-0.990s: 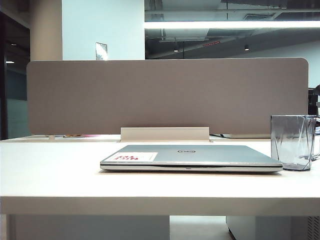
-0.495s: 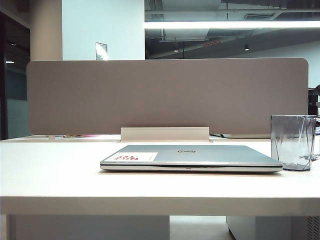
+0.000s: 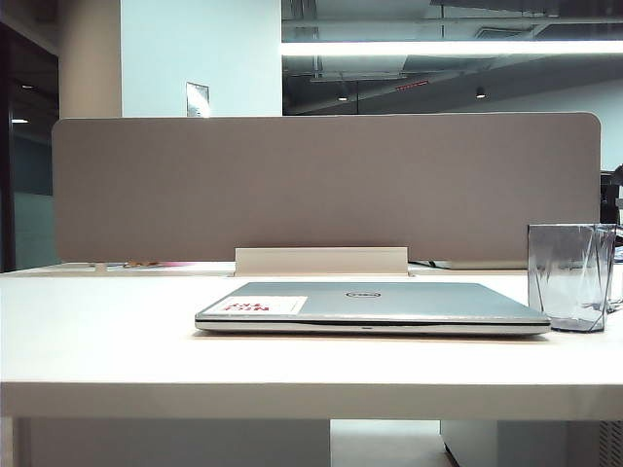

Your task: Pick up the water cup and place it on the right side of the laptop.

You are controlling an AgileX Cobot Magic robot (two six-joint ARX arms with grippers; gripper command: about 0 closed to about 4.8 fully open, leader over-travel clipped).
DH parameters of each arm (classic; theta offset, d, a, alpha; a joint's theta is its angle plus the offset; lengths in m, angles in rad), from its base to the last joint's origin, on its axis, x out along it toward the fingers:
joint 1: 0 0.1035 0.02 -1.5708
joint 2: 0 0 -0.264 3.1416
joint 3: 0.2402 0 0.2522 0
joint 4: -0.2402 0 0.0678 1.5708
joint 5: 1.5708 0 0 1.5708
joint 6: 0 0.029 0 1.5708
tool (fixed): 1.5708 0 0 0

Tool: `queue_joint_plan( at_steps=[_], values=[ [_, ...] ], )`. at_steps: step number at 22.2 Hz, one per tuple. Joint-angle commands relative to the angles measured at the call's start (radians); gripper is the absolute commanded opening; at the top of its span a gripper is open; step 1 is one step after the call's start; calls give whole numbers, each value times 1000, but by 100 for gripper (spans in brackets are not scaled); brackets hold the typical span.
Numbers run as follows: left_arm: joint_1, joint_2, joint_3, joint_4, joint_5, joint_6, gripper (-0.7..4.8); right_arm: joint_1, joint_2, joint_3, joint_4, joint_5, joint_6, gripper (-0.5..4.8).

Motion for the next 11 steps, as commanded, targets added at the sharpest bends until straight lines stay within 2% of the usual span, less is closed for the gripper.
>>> queue_joint_plan(
  at_steps=[1, 6, 11],
  values=[
    [1, 1, 3, 5, 5, -3, -3, 2, 5, 2, -36, -4, 6, -9],
    [1, 1, 3, 6, 5, -3, -3, 11, 2, -14, -46, -3, 111, -9],
    [1, 1, 3, 6, 5, -3, -3, 82, 2, -17, -43, 12, 104, -9]
  ],
)
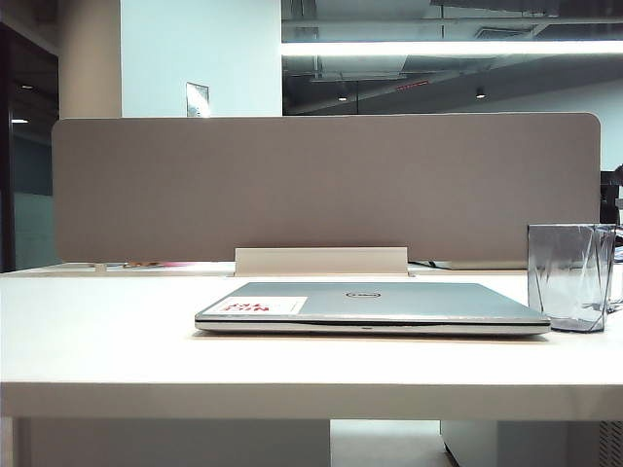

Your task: Pick up the water cup and place it on the right side of the laptop.

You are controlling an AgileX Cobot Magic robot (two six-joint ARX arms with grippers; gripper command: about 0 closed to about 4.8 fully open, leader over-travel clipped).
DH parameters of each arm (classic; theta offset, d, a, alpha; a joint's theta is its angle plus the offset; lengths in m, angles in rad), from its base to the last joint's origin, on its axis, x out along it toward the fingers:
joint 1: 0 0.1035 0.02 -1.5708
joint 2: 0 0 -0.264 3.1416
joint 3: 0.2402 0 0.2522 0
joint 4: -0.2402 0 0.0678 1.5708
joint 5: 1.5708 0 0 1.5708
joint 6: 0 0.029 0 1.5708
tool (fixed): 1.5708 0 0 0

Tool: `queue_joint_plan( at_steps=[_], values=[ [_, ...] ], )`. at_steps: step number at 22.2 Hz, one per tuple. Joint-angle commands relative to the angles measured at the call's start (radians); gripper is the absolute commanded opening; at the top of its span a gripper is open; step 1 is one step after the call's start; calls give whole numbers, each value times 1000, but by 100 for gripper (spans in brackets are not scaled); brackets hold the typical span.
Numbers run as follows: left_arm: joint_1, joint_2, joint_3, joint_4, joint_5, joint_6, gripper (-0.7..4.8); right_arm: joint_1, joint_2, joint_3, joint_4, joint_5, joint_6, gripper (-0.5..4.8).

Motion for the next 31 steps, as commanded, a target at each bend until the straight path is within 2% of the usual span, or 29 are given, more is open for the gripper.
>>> queue_joint_plan(
  at_steps=[1, 3, 6, 16, 24, 31],
  values=[
    [1, 1, 3, 6, 4, -3, -3, 56, -2, -3, 25, 28, -6, -9],
    [1, 1, 3, 6, 3, -3, -3, 108, -2, -7, 16, 66, -61, -9],
    [1, 1, 3, 6, 4, -3, -3, 135, -2, -19, 20, 68, -117, -9],
    [1, 1, 3, 6, 3, -3, -3, 134, -2, -51, 70, 153, -164, -9],
    [1, 1, 3, 6, 4, -3, -3, 134, -2, -51, 38, 166, -170, -9],
    [1, 1, 3, 6, 3, -3, -3, 133, -2, -51, 19, 227, -228, -8]
  ],
)
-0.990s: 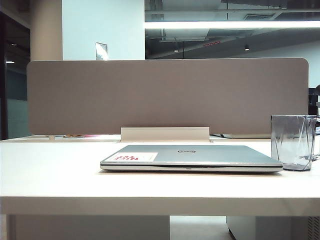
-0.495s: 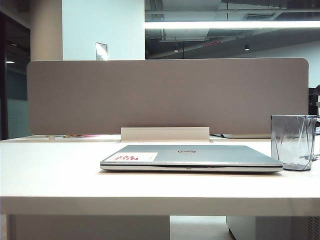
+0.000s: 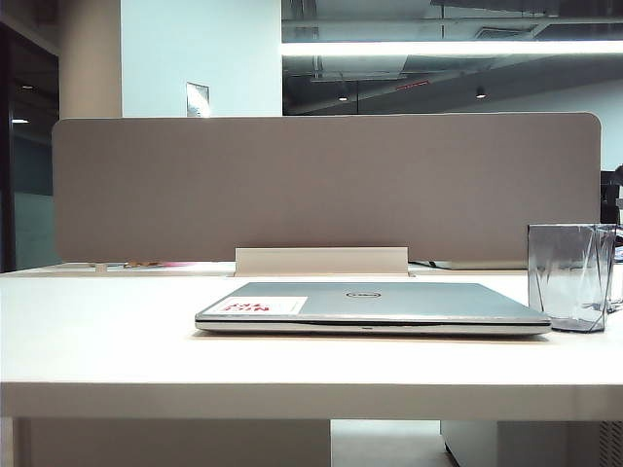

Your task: Pick up the water cup and place it on the right side of the laptop.

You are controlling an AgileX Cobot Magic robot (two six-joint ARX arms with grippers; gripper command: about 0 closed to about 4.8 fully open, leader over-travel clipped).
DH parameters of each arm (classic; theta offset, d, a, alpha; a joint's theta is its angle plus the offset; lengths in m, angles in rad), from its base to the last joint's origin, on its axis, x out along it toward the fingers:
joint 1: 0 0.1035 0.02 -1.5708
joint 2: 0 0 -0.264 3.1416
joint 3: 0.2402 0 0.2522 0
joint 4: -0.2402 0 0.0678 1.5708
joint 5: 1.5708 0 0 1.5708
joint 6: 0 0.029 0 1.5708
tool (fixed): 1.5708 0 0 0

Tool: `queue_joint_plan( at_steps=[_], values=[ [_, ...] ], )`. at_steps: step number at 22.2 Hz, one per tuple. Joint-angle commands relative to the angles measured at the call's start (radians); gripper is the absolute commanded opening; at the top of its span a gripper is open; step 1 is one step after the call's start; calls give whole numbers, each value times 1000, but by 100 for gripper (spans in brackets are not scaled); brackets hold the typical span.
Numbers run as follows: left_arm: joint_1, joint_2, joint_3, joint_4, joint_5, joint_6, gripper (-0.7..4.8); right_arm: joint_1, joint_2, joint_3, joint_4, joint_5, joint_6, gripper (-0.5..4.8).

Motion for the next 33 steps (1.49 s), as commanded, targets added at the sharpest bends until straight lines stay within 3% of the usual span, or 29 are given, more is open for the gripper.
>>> queue_joint_plan(
  at_steps=[1, 4, 23, 27, 31, 33],
  values=[
    [1, 1, 3, 6, 3, -3, -3, 0, -2, -6, -11, 14, -55, -9],
    [1, 1, 3, 6, 4, -3, -3, 0, -2, -6, -35, 16, -113, -9],
    [1, 1, 3, 8, 0, 3, -4, 0, -2, -6, -45, 5, -114, -8],
    [2, 1, 3, 19, -144, 45, -3, 0, -2, -6, -45, 5, -114, -8],
    [1, 1, 3, 22, -154, 37, -3, 0, -2, -6, -46, 5, -114, -8],
    [2, 1, 3, 24, -153, -16, -3, 0, -2, -6, -46, 5, -114, -8]
  ],
)
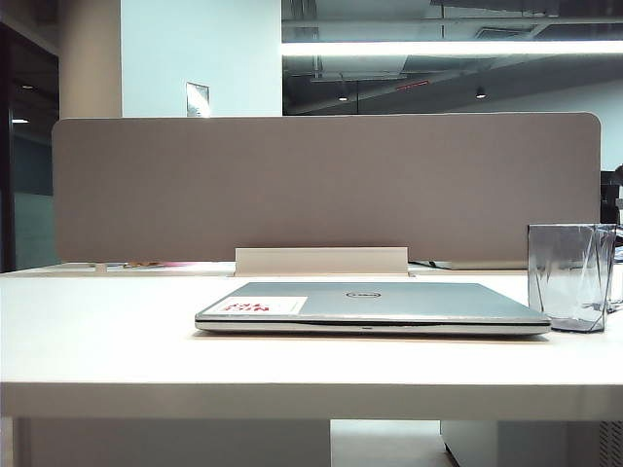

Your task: Pick up the water cup and place it on the right side of the laptop.

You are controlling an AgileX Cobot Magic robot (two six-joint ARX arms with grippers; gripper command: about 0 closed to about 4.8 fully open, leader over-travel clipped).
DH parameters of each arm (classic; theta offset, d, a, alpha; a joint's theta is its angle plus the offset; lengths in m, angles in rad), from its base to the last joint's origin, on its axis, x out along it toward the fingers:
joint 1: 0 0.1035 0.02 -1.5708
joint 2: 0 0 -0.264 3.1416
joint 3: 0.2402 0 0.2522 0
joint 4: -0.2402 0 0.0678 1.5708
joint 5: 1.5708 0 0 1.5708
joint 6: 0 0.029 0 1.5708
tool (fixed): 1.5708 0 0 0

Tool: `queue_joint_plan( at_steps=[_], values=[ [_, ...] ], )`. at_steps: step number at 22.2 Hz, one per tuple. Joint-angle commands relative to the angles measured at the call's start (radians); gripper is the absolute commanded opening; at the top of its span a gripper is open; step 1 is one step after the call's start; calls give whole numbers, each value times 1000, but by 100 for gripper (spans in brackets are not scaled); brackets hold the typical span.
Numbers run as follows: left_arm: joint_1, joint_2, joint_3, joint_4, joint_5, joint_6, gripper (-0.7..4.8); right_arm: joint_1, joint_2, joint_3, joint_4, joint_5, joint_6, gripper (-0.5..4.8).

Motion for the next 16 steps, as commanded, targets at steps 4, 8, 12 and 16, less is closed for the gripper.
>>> queue_joint_plan(
  at_steps=[4, 8, 12, 16],
  values=[
    [2, 1, 3, 21, -2, -102, -3, 0, -2, -6, 9, 0, -3, -8],
    [2, 1, 3, 20, -2, -101, -3, 0, -2, -6, 9, 0, -3, -8],
    [2, 1, 3, 19, -2, -101, -3, 0, -2, -6, 9, 0, -3, -8],
    [2, 1, 3, 20, -2, -101, -3, 0, -2, -6, 9, 0, -3, -8]
  ],
)
